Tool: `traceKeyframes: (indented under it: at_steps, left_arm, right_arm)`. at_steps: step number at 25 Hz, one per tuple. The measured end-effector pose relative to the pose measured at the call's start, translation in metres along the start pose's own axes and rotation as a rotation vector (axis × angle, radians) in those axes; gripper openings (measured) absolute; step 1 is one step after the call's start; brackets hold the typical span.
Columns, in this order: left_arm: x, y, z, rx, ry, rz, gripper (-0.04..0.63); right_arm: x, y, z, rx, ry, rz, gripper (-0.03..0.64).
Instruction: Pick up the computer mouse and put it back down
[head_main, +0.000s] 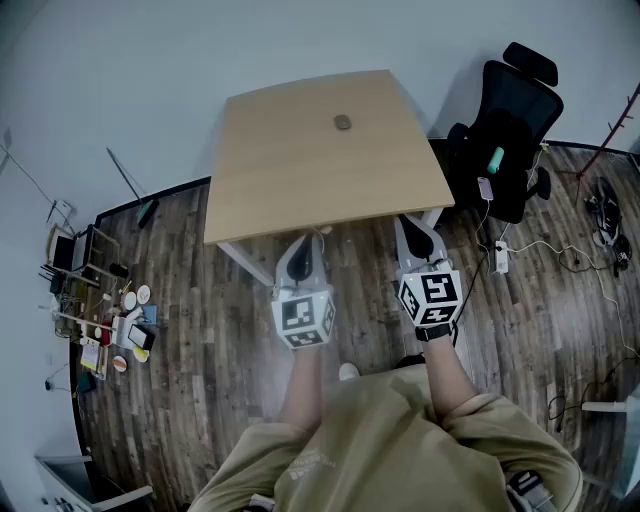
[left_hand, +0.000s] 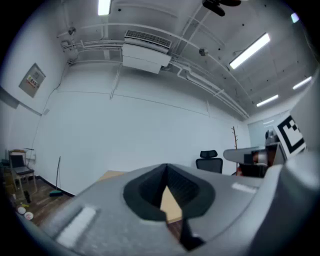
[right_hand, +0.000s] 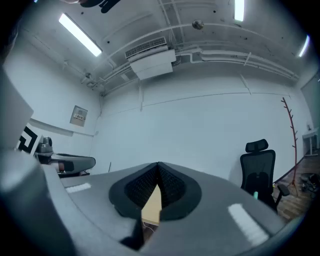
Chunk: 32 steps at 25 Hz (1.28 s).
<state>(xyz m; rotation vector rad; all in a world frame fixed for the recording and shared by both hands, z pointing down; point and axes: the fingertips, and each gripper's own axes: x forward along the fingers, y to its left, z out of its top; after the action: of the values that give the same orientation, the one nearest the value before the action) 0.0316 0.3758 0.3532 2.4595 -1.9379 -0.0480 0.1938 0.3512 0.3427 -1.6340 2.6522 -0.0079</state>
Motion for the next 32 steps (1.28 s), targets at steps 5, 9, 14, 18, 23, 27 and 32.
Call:
traceKeyframes:
  at_steps: [5, 9, 14, 18, 23, 27, 32]
  left_arm:
    - [-0.010, 0.035, 0.001, -0.036, -0.016, -0.007, 0.000]
    - [0.001, 0.044, -0.006, -0.051, -0.005, -0.010, 0.000]
    - [0.035, 0.050, -0.016, -0.055, 0.017, -0.005, 0.001]
    - [0.086, 0.055, -0.016, -0.041, 0.018, -0.027, 0.002]
    - [0.162, 0.061, -0.001, -0.019, 0.006, 0.019, 0.002]
    - [0.214, 0.057, 0.002, -0.013, 0.008, 0.043, 0.003]
    - [0.254, 0.062, -0.016, -0.034, 0.057, 0.112, 0.003]
  right_arm:
    - [0.006, 0.029, -0.008, 0.053, 0.013, 0.002, 0.006]
    - [0.018, 0.035, -0.017, 0.059, 0.032, 0.006, 0.006]
    - [0.058, 0.016, -0.029, 0.074, 0.052, 0.001, 0.006]
    - [0.114, 0.000, -0.031, 0.050, 0.052, 0.049, 0.006]
    - [0.187, -0.029, -0.010, 0.017, 0.021, 0.114, 0.008]
    - [0.228, -0.058, -0.001, 0.021, 0.002, 0.127, 0.008]
    - [0.263, -0.085, -0.022, 0.052, 0.035, 0.163, 0.008]
